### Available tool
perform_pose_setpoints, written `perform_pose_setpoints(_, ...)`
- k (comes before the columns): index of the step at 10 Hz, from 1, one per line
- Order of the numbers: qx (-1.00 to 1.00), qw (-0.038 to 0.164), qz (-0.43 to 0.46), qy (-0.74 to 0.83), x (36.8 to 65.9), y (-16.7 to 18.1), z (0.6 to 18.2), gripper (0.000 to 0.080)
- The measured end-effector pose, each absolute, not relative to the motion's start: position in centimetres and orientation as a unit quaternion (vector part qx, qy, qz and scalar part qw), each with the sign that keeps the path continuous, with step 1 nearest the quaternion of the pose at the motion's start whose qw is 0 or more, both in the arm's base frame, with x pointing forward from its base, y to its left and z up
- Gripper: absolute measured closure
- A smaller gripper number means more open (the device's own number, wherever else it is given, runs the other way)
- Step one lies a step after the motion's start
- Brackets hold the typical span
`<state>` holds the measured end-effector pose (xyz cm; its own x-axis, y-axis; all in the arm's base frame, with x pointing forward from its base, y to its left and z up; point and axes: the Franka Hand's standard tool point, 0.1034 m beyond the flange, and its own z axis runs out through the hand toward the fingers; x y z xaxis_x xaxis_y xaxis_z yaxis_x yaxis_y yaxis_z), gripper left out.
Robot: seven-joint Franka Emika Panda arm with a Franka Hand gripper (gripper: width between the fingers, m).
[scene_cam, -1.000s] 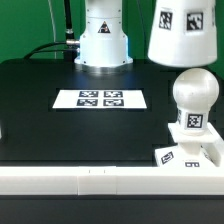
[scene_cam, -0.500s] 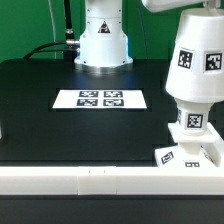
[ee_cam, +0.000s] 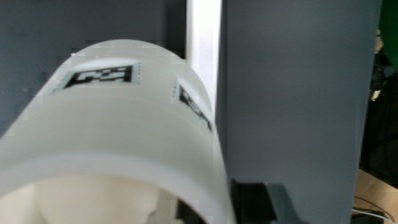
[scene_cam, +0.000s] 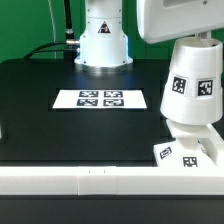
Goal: Assemble lamp
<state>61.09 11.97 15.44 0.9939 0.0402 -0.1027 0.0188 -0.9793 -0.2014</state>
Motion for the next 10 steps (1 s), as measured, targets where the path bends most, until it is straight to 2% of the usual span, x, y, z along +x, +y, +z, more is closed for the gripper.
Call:
perform_pose_setpoints(4, -0.993, 0.101, 0.063, -0.02, 60.6, 11.5, 15.4, 0.0754)
perform_pose_setpoints(5, -0.993, 0.101, 0.065, -0.021, 60.5, 11.2, 15.6, 0.0571)
perform_pose_setpoints(6, -0.992, 0.101, 0.068, -0.028, 60.3, 10.8, 15.9, 0.0571)
perform_pose_setpoints(7, -0.992, 0.101, 0.069, -0.032, 60.1, 10.4, 16.0, 0.0375)
perform_pose_setpoints(8, -0.992, 0.1, 0.069, -0.032, 59.8, 10.0, 16.1, 0.0238)
perform_pose_setpoints(9, -0.992, 0.099, 0.07, -0.031, 59.6, 10.0, 16.4, 0.0238)
perform_pose_setpoints(10, -0.992, 0.096, 0.074, -0.024, 59.3, 10.3, 17.1, 0.0125)
